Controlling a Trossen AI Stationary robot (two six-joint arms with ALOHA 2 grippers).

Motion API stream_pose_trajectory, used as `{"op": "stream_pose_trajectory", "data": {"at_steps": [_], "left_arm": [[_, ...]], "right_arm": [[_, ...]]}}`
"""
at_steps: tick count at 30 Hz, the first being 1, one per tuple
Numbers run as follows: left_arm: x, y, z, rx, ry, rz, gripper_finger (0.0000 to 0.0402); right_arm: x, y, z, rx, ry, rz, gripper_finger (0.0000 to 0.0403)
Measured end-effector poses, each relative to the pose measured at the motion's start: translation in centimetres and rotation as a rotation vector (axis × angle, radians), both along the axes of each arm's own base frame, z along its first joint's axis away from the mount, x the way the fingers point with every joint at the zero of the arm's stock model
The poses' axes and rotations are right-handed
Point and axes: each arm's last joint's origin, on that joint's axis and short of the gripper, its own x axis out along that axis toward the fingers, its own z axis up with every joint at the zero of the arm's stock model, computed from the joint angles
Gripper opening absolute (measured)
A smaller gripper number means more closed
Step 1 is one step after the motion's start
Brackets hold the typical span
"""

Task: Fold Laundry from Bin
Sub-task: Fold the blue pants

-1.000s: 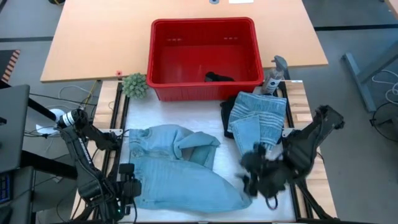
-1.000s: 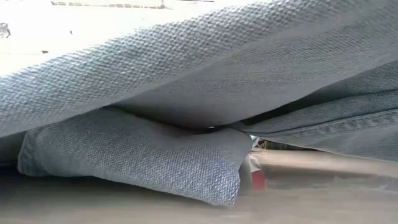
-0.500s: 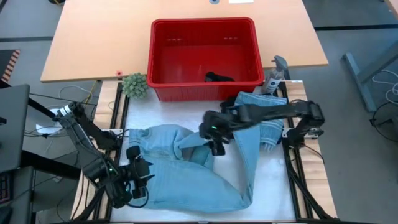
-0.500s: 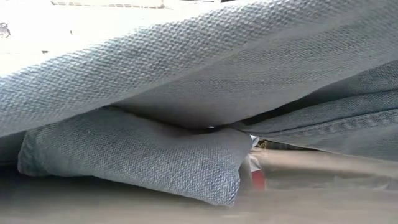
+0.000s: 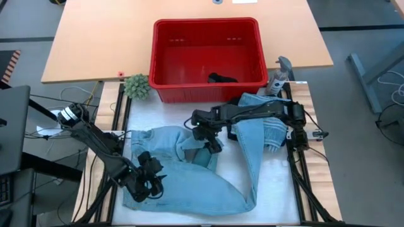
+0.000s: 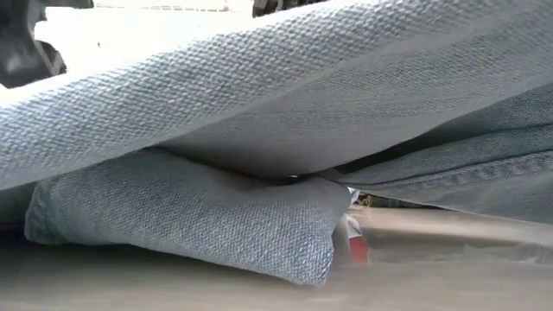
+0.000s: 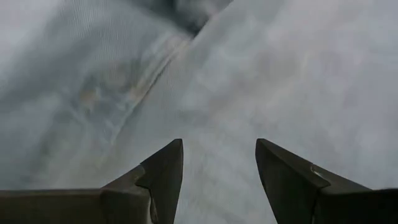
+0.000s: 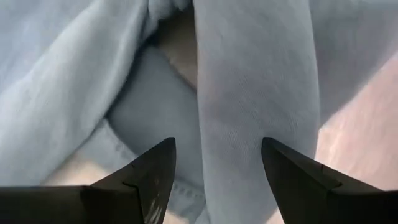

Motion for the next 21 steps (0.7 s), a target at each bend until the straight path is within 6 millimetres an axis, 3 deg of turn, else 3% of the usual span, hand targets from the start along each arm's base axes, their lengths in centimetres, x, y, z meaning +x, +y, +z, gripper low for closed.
{"op": "stream_pose_trajectory", "data": {"at_steps": [4, 7, 11, 16, 21], "left_arm": [[-0.6, 0.7, -2.7, -0.076, 0.019, 0.014, 0.0189], [-1.1, 1.2, -4.2, -0.12, 0.039, 0.031, 0.0189], [-1.4, 1.5, -4.9, -0.153, 0.036, 0.066, 0.0189], [-1.4, 1.5, -4.9, -0.153, 0.026, 0.068, 0.0189], [-1.3, 1.3, -4.8, -0.176, 0.028, 0.052, 0.0189]], "right_arm": [[-0.8, -1.0, 2.5, 0.047, -0.026, -0.005, 0.0265], [-0.9, -1.4, 5.5, 0.019, -0.162, 0.012, 0.0265], [0.1, -1.9, 7.5, -0.002, -0.33, 0.014, 0.0265], [1.6, -1.8, 6.5, 0.049, -0.384, 0.05, 0.0265], [3.2, -1.9, 2.9, 0.074, -0.314, 0.073, 0.0265]]}}
